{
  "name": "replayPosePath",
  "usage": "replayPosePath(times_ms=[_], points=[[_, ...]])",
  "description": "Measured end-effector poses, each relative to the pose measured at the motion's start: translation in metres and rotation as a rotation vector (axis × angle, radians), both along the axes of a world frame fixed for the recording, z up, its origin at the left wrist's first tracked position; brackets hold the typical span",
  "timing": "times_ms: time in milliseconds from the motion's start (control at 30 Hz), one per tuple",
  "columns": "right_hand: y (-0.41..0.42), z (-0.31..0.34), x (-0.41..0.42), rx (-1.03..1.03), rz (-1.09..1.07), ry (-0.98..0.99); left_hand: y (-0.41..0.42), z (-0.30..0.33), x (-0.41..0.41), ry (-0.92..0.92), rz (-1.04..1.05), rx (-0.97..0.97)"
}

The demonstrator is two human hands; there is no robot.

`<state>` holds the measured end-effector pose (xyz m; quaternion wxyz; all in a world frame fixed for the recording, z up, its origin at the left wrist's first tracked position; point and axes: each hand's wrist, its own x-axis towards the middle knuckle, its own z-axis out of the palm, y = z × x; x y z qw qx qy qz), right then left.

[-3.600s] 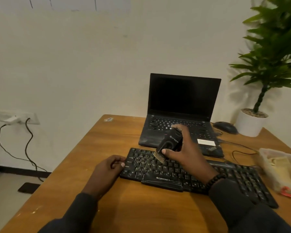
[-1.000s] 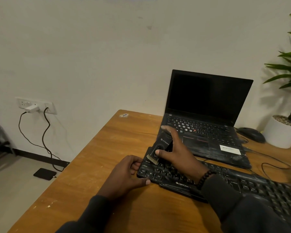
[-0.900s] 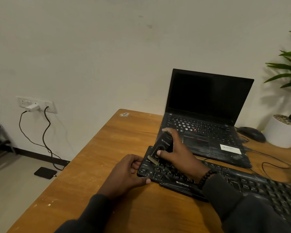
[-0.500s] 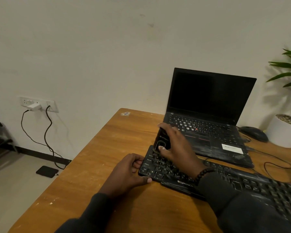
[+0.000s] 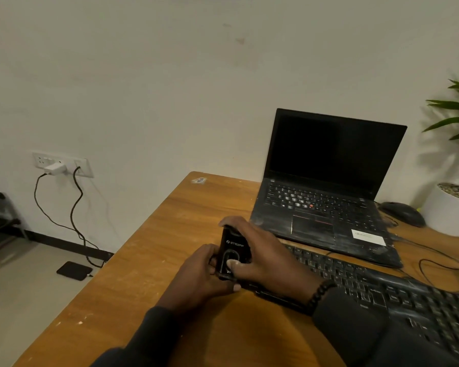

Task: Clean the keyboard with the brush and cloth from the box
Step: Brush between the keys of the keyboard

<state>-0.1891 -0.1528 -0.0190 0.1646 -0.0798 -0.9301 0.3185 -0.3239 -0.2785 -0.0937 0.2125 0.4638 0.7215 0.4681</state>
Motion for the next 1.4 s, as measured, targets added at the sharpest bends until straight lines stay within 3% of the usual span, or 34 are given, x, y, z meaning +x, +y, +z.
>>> replayPosePath(times_ms=[67, 167, 300, 533, 733, 1033, 1300, 1400], points=[[0.010, 0.006, -0.008, -0.096, -0.037, 0.023, 0.000, 0.000, 0.000, 0.021, 0.008, -0.014], [0.024, 0.012, -0.016, 0.066, -0.070, -0.068, 0.000, 0.000, -0.001, 0.034, 0.019, -0.017], [0.032, 0.021, -0.010, 0.118, 0.048, -0.202, 0.002, 0.000, -0.002, 0.002, 0.019, -0.033], [0.015, 0.001, -0.026, 0.149, 0.029, -0.118, 0.002, 0.000, -0.003, 0.000, 0.059, -0.045], [0.038, 0.024, 0.001, 0.094, 0.047, -0.255, 0.003, 0.000, -0.001, 0.002, 0.059, -0.039], [0.014, -0.003, -0.017, 0.153, -0.056, -0.010, 0.005, -0.001, 0.000, -0.001, 0.100, -0.030], [0.045, 0.003, -0.001, -0.222, -0.197, 0.097, 0.006, -0.001, 0.000, 0.032, 0.112, -0.020], [0.046, 0.002, -0.003, -0.168, -0.206, 0.062, 0.007, -0.001, 0.000, 0.030, 0.113, -0.025]])
